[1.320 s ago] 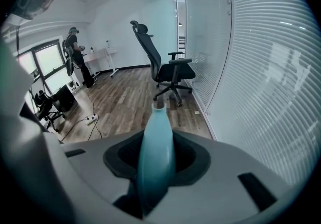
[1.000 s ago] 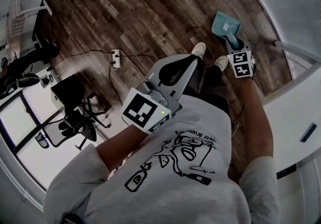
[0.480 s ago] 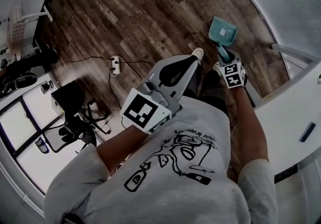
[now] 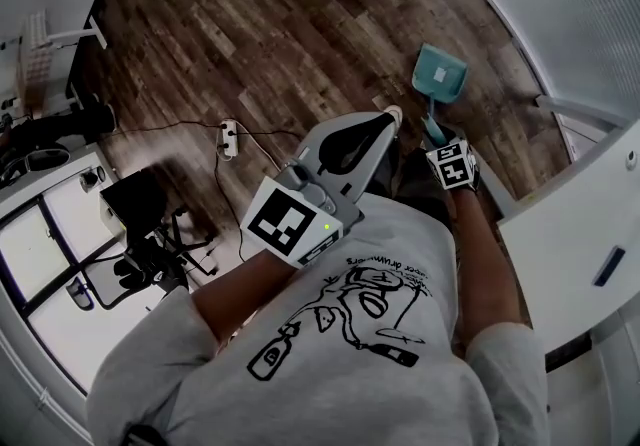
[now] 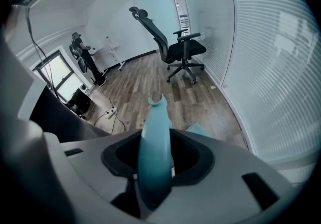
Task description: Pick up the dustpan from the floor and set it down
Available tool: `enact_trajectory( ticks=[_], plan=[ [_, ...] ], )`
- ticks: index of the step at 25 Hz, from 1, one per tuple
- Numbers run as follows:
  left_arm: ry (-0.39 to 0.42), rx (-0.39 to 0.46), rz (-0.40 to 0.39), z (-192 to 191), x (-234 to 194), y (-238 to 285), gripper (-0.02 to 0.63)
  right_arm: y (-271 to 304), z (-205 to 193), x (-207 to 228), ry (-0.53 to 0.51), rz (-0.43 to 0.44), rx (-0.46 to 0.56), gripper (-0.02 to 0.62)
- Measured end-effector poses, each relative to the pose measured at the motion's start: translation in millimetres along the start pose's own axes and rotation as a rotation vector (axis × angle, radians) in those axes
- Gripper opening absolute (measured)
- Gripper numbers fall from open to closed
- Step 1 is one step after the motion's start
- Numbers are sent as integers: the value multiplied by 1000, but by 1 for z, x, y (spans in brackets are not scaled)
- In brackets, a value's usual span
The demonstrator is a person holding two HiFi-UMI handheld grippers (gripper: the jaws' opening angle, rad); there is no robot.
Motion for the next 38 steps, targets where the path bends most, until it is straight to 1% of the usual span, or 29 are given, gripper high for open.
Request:
enact_trajectory(
  ticks=[4, 10, 14, 17, 22, 25, 31, 34, 38],
  plan=[
    [5, 6, 2, 0, 1, 1, 2, 1, -9, -5, 75, 15, -36, 127],
    [8, 10, -7, 2, 2, 3, 2, 0, -18, -11, 106, 26, -75, 127],
    [9, 10, -17, 6, 4, 3, 2, -6, -20, -13, 132, 59, -107, 133],
    [11, 8, -29, 7, 6, 6, 2, -9, -20, -10, 146, 58, -109, 137],
    [11, 20, -27, 8, 7, 7, 2, -16, -15, -7, 179, 82, -65, 143],
    [18, 32, -27, 14, 6, 6, 2, -23, -7, -5, 194, 89, -38, 163],
    [24, 64, -29, 27, 4, 4, 2, -44, 15, 9, 254, 54, 26, 163],
    [29, 80, -35, 32, 6, 6, 2, -57, 26, 20, 265, 22, 64, 163],
    [35, 93, -45, 40, 8, 9, 2, -79, 43, 30, 265, 0, 111, 160]
  ],
)
Point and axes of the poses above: the fingertips, and each gripper's own axes: y forward along the fingers, x to its right, z out of its top, the point moved 6 cm from there along -y, backward along the fingers, and after that the axes turned 14 degrees about -z, right-handed, at the moved point
